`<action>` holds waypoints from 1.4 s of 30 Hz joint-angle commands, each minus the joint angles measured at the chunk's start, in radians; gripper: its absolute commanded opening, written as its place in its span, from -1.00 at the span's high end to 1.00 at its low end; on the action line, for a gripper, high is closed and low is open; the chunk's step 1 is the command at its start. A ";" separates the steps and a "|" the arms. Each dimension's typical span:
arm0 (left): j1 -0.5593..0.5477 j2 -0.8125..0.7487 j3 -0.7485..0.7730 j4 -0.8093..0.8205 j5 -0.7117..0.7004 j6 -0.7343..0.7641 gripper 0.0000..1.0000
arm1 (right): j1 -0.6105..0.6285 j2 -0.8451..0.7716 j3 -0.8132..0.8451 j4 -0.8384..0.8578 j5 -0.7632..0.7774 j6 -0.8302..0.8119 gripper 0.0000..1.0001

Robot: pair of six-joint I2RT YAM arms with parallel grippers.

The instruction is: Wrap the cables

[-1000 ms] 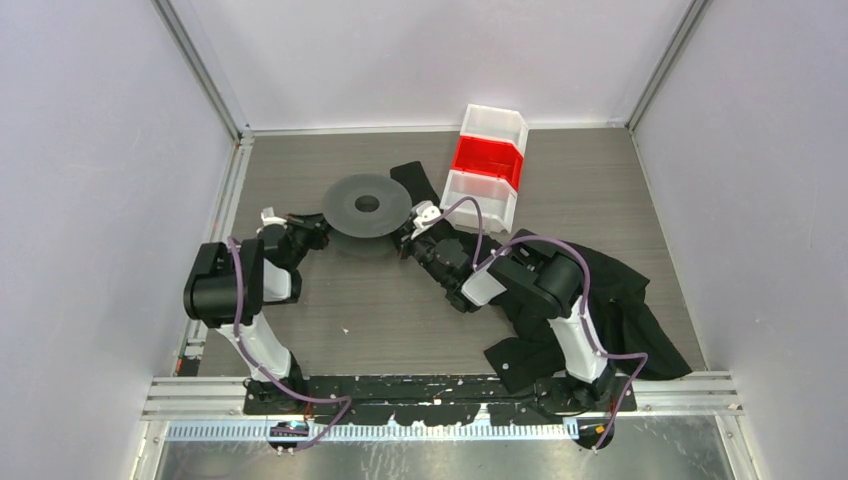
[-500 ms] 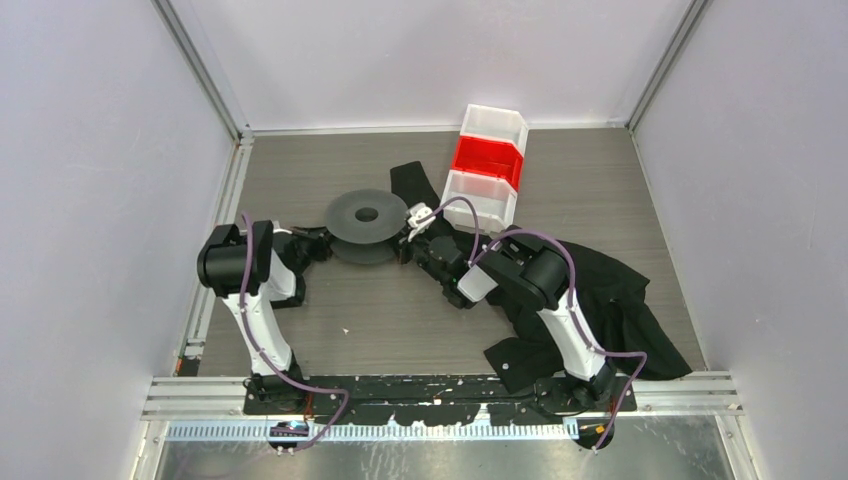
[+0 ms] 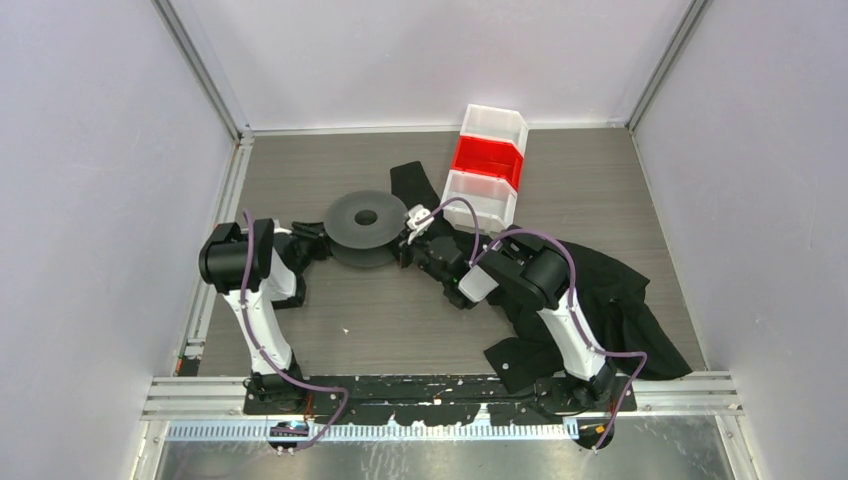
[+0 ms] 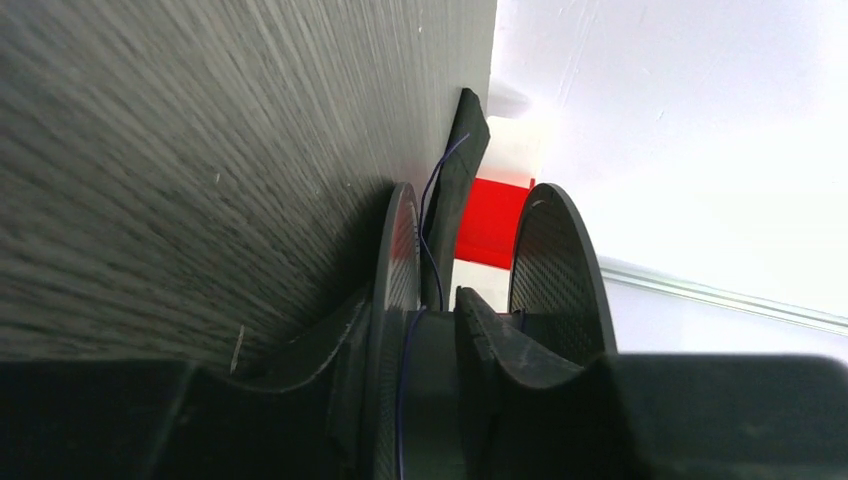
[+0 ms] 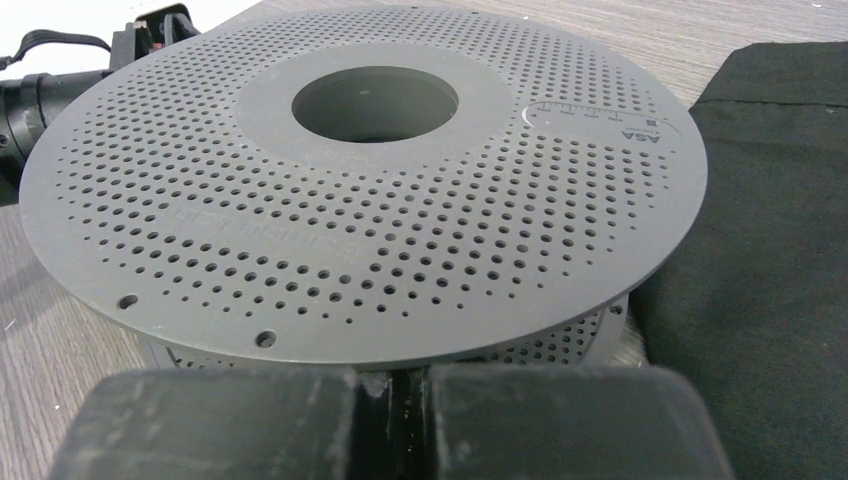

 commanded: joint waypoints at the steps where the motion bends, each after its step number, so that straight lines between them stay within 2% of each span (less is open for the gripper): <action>1: 0.001 -0.034 -0.022 0.093 0.029 -0.008 0.27 | 0.025 -0.006 -0.015 0.006 -0.093 -0.017 0.99; 4: 0.011 -0.071 -0.046 0.076 0.031 -0.008 0.16 | 0.025 -0.011 -0.025 0.000 -0.094 -0.042 0.99; 5: 0.018 -0.085 -0.059 0.071 0.031 -0.007 -0.07 | 0.024 -0.012 -0.029 -0.003 -0.092 -0.046 0.99; 6: 0.027 -0.100 -0.065 0.059 0.032 -0.004 -0.11 | 0.024 -0.013 -0.031 -0.005 -0.090 -0.048 0.99; 12: 0.074 -0.214 -0.062 -0.117 0.051 0.045 -0.16 | 0.024 -0.007 -0.034 -0.002 -0.084 -0.039 0.99; 18: 0.083 -0.361 0.032 -0.553 0.088 0.225 -0.19 | 0.025 -0.003 -0.026 0.007 -0.091 -0.040 0.99; 21: 0.083 -0.394 0.043 -0.628 0.064 0.276 -0.29 | 0.026 0.000 -0.015 0.005 -0.090 -0.033 0.99; 26: 0.085 -0.380 0.059 -0.676 0.084 0.296 -0.33 | 0.027 0.009 0.007 0.008 -0.058 -0.018 0.99; 31: 0.085 -0.417 0.138 -0.940 0.077 0.423 -0.37 | 0.027 0.016 0.032 0.004 -0.047 -0.009 0.99; 36: 0.088 -0.459 0.166 -1.055 0.032 0.466 -0.42 | 0.026 0.035 0.046 0.020 0.009 0.004 1.00; 42: 0.095 -0.501 0.250 -1.311 0.000 0.560 -0.42 | 0.020 0.035 0.062 0.004 0.056 0.035 0.99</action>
